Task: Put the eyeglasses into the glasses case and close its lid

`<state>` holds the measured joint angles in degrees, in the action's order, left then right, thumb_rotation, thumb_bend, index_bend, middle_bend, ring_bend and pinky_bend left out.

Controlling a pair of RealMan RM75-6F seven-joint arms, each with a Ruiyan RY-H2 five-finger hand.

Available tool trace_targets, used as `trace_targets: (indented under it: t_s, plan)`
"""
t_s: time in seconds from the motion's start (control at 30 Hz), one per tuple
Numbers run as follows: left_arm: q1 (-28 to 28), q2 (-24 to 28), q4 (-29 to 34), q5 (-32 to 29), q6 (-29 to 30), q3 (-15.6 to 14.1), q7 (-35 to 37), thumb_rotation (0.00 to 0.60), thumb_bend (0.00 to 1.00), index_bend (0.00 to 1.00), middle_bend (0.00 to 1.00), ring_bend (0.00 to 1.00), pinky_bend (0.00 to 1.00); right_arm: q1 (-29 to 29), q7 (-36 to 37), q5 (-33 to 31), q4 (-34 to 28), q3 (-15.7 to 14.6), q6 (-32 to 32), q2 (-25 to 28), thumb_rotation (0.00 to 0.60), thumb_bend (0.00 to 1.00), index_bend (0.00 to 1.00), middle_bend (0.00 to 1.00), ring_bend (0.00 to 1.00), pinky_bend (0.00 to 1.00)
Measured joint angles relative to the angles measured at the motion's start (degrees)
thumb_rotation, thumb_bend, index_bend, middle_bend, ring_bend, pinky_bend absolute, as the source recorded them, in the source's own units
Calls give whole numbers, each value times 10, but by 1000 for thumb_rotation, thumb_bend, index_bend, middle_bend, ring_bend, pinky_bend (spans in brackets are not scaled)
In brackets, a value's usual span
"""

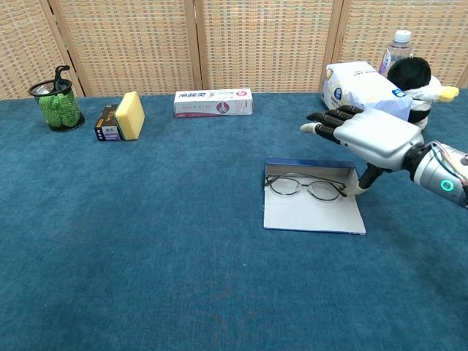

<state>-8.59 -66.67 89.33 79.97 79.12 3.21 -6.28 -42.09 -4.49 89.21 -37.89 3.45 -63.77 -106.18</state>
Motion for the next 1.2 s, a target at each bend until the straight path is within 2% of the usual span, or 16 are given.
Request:
trace_targets:
  t_s: [0.47, 0.67, 0.87, 1.07, 1.2]
  plan:
    - [1, 3, 0, 1, 2, 1, 6, 600, 0, 0, 0, 0, 0, -3, -16, -13, -7, 11, 10, -7, 600, 0, 0, 0, 0, 51]
    - [1, 2, 0, 0, 2, 1, 5, 600, 0, 0, 0, 0, 0, 0, -18, -9, -22, 13, -13, 4, 600, 0, 0, 0, 0, 40]
    - [0, 1, 0, 2, 0, -1, 2, 600, 0, 0, 0, 0, 0, 13, -20, 14, -95, 1, -55, 44, 600, 0, 0, 0, 0, 36]
    - [1, 0, 1, 6, 3, -2, -1, 600, 0, 0, 0, 0, 0, 29, -48, 42, -200, -25, -78, 83, 600, 1, 2, 0, 0, 36]
    - [1, -1, 2, 8, 4, -4, -2, 600, 0, 0, 0, 0, 0, 37, -85, 49, -253, -36, -70, 91, 600, 62, 93, 0, 0, 36]
